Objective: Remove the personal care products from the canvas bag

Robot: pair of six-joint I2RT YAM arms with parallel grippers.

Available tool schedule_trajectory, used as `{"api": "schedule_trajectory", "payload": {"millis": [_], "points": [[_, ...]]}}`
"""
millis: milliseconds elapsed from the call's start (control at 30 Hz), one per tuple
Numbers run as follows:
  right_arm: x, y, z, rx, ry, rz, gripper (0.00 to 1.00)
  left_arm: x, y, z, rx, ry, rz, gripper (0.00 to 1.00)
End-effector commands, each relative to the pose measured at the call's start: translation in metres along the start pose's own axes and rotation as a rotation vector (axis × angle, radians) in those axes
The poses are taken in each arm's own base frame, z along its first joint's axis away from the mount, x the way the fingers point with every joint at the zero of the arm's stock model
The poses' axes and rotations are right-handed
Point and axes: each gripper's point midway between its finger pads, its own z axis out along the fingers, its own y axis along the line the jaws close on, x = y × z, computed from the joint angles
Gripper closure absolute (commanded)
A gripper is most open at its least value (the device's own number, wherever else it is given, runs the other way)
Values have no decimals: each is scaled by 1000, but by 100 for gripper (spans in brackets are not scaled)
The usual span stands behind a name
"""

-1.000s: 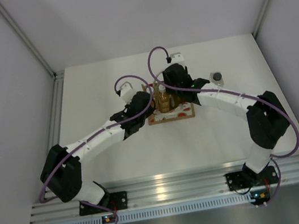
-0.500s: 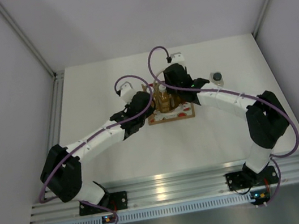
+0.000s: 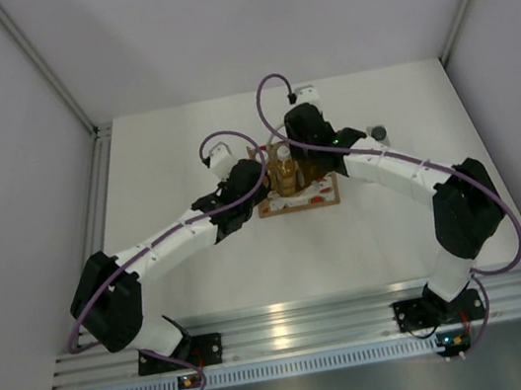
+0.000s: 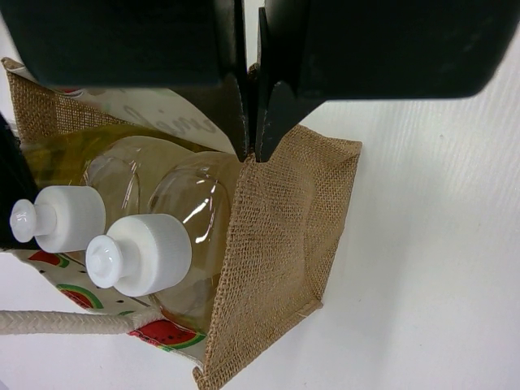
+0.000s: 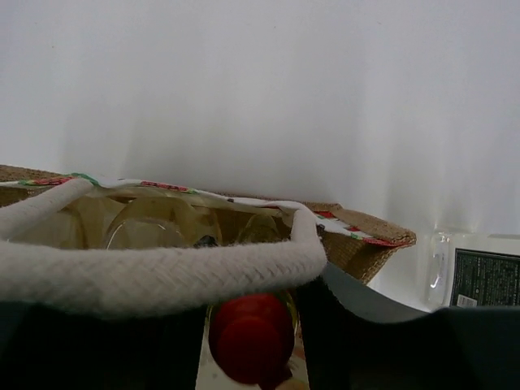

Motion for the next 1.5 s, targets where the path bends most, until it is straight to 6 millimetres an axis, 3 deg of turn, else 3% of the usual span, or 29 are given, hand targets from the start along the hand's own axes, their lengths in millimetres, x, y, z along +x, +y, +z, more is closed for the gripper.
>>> {"api": "schedule_trajectory", "payload": {"millis": [0, 133, 333, 433, 833, 1133, 1467], "points": [[-47, -3, -29, -26, -83, 16, 100, 20, 4, -7, 0, 86, 15, 100], [-52, -5, -31, -18, -94, 9, 100, 21, 3, -6, -1, 90, 11, 100], [-28, -1, -14, -31, -29, -5, 100, 22, 4, -5, -3, 93, 16, 100], [-29, 0, -16, -36, -32, 6, 100, 22, 4, -5, -4, 90, 19, 100], [-82, -9, -58, -45, -174, 48, 100, 21, 2, -5, -2, 88, 17, 100], [-92, -10, -72, -60, -203, 63, 100, 19, 2, -5, -3, 84, 14, 100], [-120, -11, -106, -100, -271, 69, 100, 22, 1, -1, -8, 89, 14, 100]]}}
